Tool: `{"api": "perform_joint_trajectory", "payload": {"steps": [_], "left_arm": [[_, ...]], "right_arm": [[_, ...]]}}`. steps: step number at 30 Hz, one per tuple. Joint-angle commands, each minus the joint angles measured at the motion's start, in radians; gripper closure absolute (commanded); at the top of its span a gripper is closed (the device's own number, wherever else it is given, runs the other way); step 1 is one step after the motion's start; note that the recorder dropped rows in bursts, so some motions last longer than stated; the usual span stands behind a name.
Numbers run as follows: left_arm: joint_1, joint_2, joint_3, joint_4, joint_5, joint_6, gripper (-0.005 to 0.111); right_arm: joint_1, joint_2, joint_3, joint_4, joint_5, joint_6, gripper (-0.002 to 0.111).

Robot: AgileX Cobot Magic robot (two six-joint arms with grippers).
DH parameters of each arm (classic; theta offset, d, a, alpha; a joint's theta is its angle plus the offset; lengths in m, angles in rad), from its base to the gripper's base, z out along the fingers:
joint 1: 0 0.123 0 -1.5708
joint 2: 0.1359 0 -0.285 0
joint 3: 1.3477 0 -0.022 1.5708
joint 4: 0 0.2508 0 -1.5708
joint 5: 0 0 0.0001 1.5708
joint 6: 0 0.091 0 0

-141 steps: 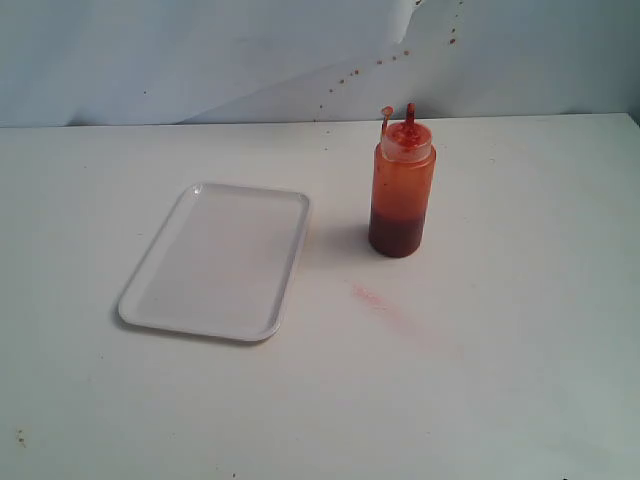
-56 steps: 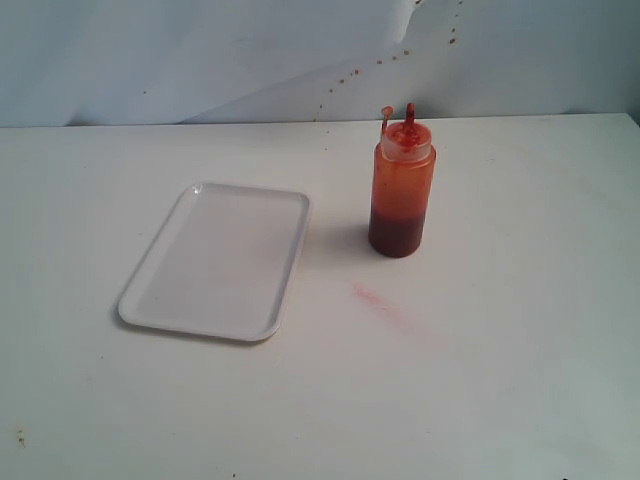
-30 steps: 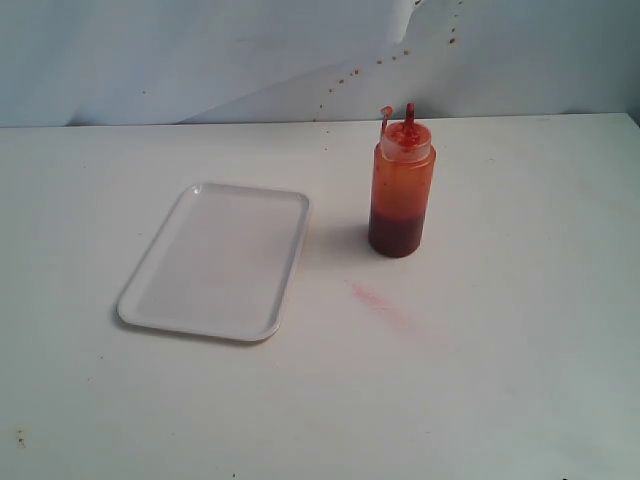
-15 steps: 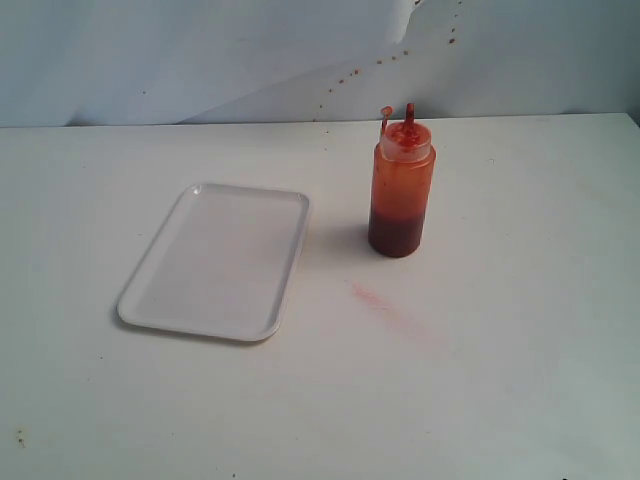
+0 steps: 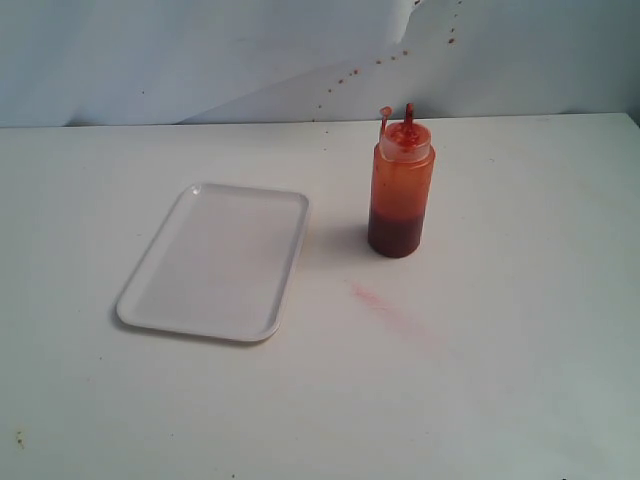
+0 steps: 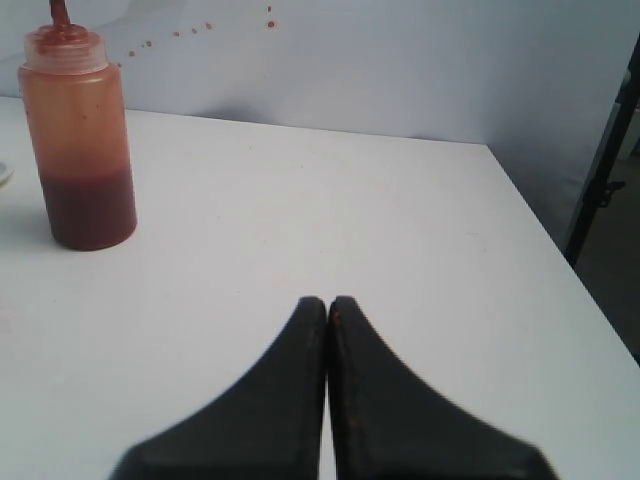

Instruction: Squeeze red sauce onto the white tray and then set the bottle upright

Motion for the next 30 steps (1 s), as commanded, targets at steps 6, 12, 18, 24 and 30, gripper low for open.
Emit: {"api": "perform_joint_trajectory", "payload": {"steps": [6,12,18,24,30], "left_arm": [[0.001,0.106,0.005,0.216,-0.064,-0.047,0.106],[0.001,0.456,0.005,0.221,-0.238,-0.047,0.106],[0.001,1.111,-0.015,0.275,-0.617,0.009,0.106],[0.001,1.682,-0.205,0.408,-0.708,0.009,0.106],[0.003,1.840,-0.306,0.369,-0.758,0.088,0.106]], "right_arm": [[0.003,-0.006,0.004,-0.006,-0.002,0.001,0.108],[0.003,-0.006,0.004,-0.006,-0.002,0.001,0.108],[0.003,-0.006,0.004,-0.006,-0.002,0.001,0.108],[0.003,-0.006,0.004,-0.006,-0.002,0.001,0.108],[0.003,-0.006,0.004,-0.006,-0.002,0.001,0.108]]}}
